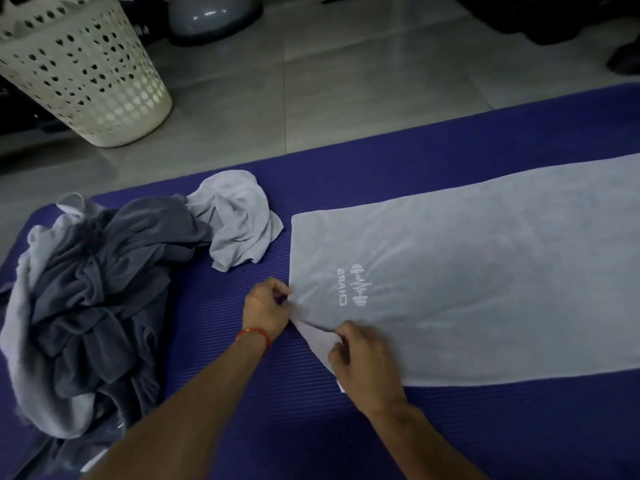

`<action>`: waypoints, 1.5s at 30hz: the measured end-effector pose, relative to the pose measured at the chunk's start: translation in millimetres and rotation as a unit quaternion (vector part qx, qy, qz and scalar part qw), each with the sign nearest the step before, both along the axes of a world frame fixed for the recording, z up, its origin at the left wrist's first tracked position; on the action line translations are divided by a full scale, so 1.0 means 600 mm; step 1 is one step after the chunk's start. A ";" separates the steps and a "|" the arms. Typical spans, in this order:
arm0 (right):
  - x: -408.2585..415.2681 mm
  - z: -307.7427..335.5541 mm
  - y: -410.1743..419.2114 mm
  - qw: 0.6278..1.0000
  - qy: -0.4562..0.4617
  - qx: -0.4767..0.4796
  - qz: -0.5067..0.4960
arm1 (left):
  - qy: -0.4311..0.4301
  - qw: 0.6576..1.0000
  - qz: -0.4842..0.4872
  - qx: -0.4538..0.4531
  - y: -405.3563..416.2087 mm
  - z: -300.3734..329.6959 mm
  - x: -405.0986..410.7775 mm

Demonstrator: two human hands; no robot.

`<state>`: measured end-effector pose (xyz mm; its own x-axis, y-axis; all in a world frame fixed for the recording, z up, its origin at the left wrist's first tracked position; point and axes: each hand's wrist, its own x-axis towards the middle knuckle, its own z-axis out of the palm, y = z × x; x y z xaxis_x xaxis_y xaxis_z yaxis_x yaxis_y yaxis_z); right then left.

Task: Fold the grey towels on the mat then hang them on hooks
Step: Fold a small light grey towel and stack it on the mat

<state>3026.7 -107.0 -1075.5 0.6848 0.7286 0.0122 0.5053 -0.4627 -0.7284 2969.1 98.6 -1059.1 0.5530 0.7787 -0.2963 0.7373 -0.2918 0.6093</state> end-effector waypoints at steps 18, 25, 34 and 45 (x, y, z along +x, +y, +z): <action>0.138 0.001 -0.157 0.982 0.155 -0.003 -0.106 | 0.187 0.967 -0.154 0.084 0.195 0.011 0.301; 0.197 0.039 -0.224 0.978 0.153 -0.037 -0.137 | 0.048 0.977 -0.186 0.093 0.157 0.038 0.313; 0.404 0.233 -0.418 0.971 0.090 -0.208 -0.072 | -0.126 0.923 -0.319 0.177 0.006 0.146 0.454; 0.551 0.247 -0.667 0.938 0.177 0.002 -0.296 | -0.126 0.911 -0.360 0.155 -0.232 0.240 0.776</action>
